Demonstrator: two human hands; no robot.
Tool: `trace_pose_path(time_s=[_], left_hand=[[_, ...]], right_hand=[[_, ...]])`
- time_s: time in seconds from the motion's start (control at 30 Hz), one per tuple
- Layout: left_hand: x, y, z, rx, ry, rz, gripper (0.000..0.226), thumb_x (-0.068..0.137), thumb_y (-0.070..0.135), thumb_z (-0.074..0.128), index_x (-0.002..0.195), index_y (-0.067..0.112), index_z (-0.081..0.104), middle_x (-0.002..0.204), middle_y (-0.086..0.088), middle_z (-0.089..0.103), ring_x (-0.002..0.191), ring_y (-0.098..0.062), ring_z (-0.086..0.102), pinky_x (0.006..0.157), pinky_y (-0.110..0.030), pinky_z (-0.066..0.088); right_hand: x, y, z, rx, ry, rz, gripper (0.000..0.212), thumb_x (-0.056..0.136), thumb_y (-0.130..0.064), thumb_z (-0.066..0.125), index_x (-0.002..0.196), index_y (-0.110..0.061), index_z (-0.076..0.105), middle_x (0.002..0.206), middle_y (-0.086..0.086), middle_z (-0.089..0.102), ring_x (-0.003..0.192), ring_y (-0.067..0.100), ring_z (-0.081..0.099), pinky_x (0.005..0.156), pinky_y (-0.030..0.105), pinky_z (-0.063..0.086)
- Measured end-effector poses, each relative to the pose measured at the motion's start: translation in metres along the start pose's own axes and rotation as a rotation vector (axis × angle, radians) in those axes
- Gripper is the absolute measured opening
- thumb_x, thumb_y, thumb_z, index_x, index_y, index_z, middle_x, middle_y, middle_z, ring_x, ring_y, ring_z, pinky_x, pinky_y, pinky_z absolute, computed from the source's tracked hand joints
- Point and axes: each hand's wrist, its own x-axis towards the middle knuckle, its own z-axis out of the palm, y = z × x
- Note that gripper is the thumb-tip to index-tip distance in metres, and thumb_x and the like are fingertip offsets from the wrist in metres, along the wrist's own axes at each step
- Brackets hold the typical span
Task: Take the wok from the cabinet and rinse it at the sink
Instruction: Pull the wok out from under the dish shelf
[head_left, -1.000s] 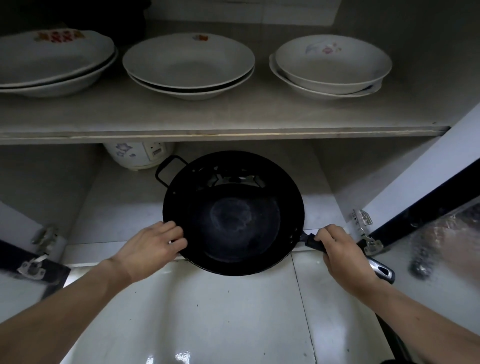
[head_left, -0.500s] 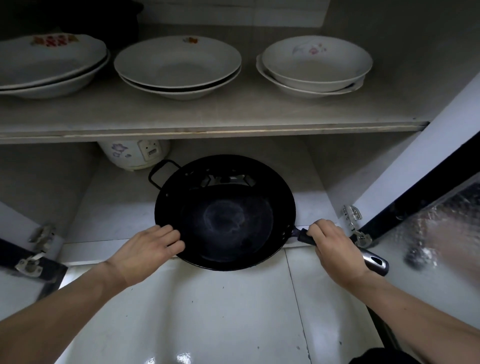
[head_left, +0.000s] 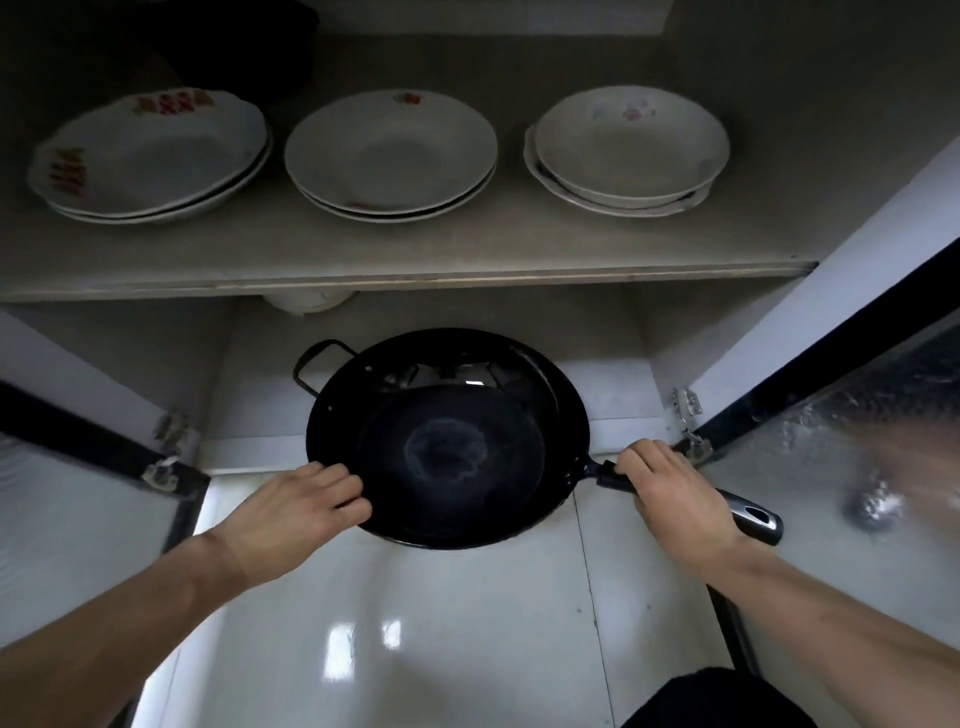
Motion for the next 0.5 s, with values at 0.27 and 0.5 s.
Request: trace_pose_path(time_s=[0.27,0.5], left_hand=[[-0.044,0.047,-0.098,-0.091,-0.084,0.006,0.055,0.049,-0.004,0.076,0.088,0.024,0.050,0.080,0.007,0.050,0.070,-0.016,0.051,0.058,-0.028,0.047],[-0.083,0.077,-0.192,-0.131,-0.150,-0.001,0.049,0.054,0.000,0.071,0.088,0.027,0.049,0.083,0.009,0.050,0.074,-0.015,0.052,0.062,-0.027,0.047]], right_hand=[[-0.052,-0.030,-0.097,-0.026,-0.138,-0.015,0.062,0.044,0.021,0.065,0.092,-0.018,0.053,0.094,0.000,0.052,0.083,0.022,0.053,0.067,0.030,0.047],[-0.092,-0.058,-0.203,-0.006,-0.226,-0.025,0.064,0.048,0.015,0.072,0.094,-0.022,0.050,0.096,-0.003,0.050,0.087,0.018,0.049,0.070,0.027,0.044]])
